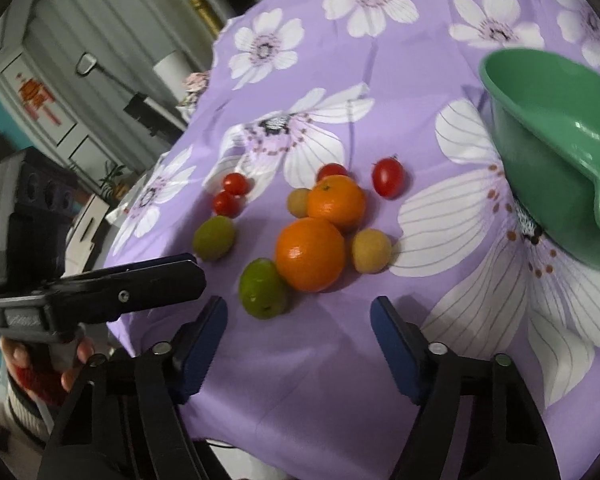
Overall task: Organize fruits
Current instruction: 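Close the left gripper around the large orange, then lift the orange with the left gripper and carry it over the green bowl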
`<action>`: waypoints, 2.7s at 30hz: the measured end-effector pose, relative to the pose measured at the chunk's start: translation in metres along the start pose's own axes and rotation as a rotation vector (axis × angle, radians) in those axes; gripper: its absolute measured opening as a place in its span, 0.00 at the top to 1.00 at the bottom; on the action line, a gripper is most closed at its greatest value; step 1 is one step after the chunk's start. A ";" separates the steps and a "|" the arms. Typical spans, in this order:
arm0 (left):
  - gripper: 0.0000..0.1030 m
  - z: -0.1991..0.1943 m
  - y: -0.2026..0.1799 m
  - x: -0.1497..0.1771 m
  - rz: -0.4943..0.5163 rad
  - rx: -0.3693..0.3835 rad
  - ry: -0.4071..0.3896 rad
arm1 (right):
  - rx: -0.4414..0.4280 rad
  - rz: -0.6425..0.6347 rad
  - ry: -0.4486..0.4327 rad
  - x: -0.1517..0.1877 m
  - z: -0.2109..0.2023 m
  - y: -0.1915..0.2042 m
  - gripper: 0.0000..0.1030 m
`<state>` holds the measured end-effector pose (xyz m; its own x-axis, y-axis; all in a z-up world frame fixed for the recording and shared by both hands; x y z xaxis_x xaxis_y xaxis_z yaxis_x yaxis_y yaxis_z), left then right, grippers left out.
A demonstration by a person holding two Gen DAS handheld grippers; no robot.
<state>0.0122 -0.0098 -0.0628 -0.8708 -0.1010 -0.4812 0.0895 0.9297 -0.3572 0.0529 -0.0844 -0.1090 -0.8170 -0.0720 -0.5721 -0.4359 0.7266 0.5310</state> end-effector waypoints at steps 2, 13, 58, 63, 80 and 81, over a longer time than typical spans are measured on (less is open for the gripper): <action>0.24 0.005 -0.004 -0.006 0.024 -0.005 0.001 | 0.001 0.026 0.002 -0.001 0.003 -0.004 0.34; 0.37 0.044 -0.025 -0.018 0.139 -0.011 0.097 | -0.032 0.049 0.012 -0.006 0.011 -0.012 0.47; 0.56 0.010 -0.076 -0.024 0.243 -0.056 -0.027 | -0.065 -0.079 -0.123 -0.013 -0.042 0.021 0.58; 0.56 0.003 -0.084 -0.025 0.264 -0.061 -0.056 | -0.059 -0.092 -0.156 -0.015 -0.052 0.024 0.58; 0.56 -0.007 -0.110 -0.044 0.343 -0.071 -0.125 | -0.036 -0.133 -0.248 -0.032 -0.076 0.024 0.58; 0.56 -0.007 -0.112 -0.045 0.348 -0.069 -0.128 | -0.033 -0.133 -0.253 -0.032 -0.078 0.023 0.58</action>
<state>0.0380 -0.1075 0.0044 -0.7263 0.1856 -0.6618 0.3326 0.9375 -0.1021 0.0399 -0.1187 -0.0294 -0.6335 0.0111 -0.7736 -0.5483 0.6990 0.4590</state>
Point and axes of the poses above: each gripper's, at about its wrist camera, not at the fingertips, and z roughly the way its jaws point, y to its left, x to its underside, the point moved 8 cm from there along z, roughly the way its jaws point, and after that the axes turned 10 degrees about -x, right-handed, at the moved point
